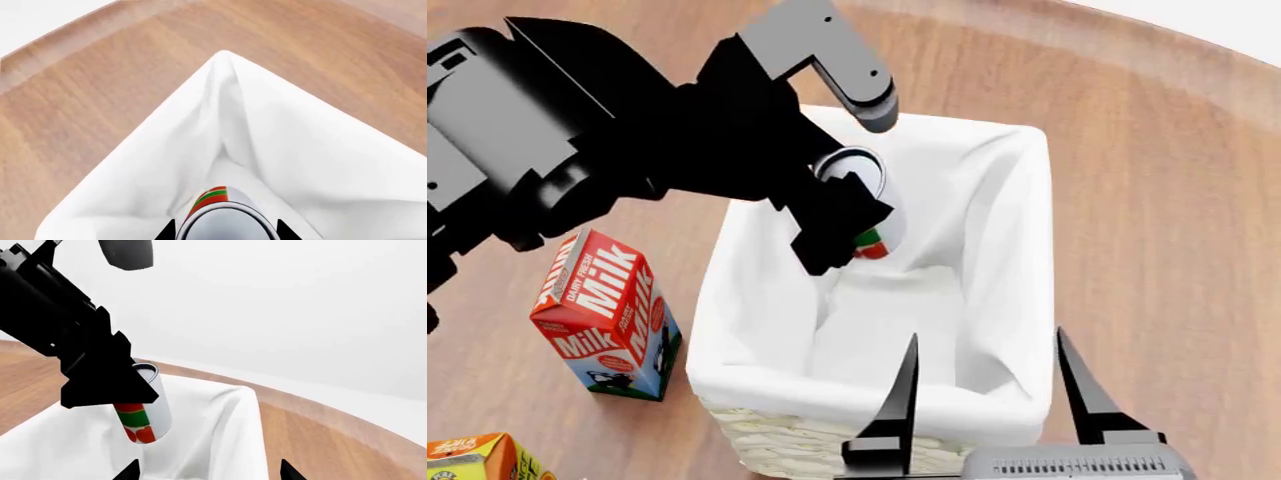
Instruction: Pick up the tomato sauce, and put it in the basket.
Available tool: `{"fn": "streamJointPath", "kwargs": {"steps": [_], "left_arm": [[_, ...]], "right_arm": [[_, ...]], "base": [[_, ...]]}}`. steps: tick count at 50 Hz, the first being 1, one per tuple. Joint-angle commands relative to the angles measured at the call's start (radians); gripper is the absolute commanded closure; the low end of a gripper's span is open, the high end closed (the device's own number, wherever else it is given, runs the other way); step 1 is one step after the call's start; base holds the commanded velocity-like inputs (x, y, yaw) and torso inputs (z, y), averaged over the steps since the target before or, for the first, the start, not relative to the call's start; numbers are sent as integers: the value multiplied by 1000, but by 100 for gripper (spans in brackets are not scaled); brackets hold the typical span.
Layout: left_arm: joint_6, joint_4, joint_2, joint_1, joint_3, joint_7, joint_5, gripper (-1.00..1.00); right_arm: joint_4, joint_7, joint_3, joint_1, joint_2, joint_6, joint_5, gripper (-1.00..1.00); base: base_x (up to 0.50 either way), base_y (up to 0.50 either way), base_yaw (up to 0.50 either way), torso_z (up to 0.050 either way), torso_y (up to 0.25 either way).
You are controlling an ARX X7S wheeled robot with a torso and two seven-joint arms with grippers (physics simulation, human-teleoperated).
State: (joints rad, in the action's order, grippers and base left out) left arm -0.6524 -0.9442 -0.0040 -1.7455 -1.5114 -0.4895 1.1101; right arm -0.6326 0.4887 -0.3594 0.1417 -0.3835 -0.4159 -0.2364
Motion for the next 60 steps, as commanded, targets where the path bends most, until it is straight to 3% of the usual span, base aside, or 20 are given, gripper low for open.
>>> {"fn": "streamJointPath", "kwargs": {"steps": [1, 60], "left_arm": [[25, -6, 4, 35, -25, 33, 40, 100], [51, 78, 4, 130, -31, 124, 56, 100]], "right_arm": [[-1, 5, 5, -4, -6, 4, -3, -100], [32, 8, -7, 2, -10, 23, -14, -100]], "base": [[0, 0, 0, 0, 0], [0, 0, 0, 0, 0]]}}
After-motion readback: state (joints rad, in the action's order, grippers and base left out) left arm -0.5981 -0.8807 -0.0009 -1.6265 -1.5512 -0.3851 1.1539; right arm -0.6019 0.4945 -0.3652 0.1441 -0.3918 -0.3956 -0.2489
